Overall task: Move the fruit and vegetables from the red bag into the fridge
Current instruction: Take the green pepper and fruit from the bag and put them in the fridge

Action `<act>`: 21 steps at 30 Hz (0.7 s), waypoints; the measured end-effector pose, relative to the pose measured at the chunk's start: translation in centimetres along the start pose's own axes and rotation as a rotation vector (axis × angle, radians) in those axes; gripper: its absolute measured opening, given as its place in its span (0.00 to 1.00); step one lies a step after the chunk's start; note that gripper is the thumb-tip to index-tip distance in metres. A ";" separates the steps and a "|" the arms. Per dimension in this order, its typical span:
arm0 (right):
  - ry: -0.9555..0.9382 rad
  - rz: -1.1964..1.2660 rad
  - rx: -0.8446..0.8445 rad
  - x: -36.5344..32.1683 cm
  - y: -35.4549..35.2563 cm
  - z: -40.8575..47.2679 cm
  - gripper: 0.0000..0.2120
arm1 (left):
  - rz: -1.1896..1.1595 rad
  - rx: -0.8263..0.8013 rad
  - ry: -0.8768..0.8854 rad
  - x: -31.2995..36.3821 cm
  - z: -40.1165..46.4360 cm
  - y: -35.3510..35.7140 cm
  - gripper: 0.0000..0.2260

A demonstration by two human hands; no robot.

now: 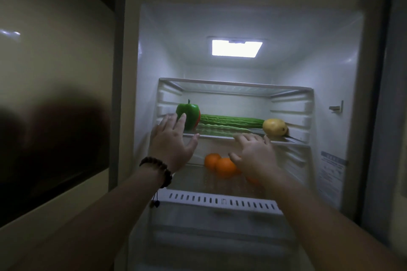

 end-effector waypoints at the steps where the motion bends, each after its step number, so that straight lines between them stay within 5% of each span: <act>1: 0.006 0.018 0.005 -0.3 -0.4 -0.7 0.29 | -0.009 -0.006 0.004 -0.1 -0.5 -0.7 0.33; 13: 0.089 0.071 0.125 -10.9 -5.7 -14.3 0.30 | -0.191 -0.133 0.012 -3.7 -13.9 -7.8 0.30; 21: 0.155 0.054 0.031 -15.4 -8.4 -24.6 0.30 | -0.136 -0.352 -0.039 -5.7 -23.5 -11.0 0.34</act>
Point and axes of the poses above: each hand's wrist, its own z-axis towards the middle knuckle, its own y-axis out of the palm, x = y × z, the point moved 5 cm from there along z, towards the middle knuckle, and after that the axes turned 15 degrees about -y, right-handed, at the moved point
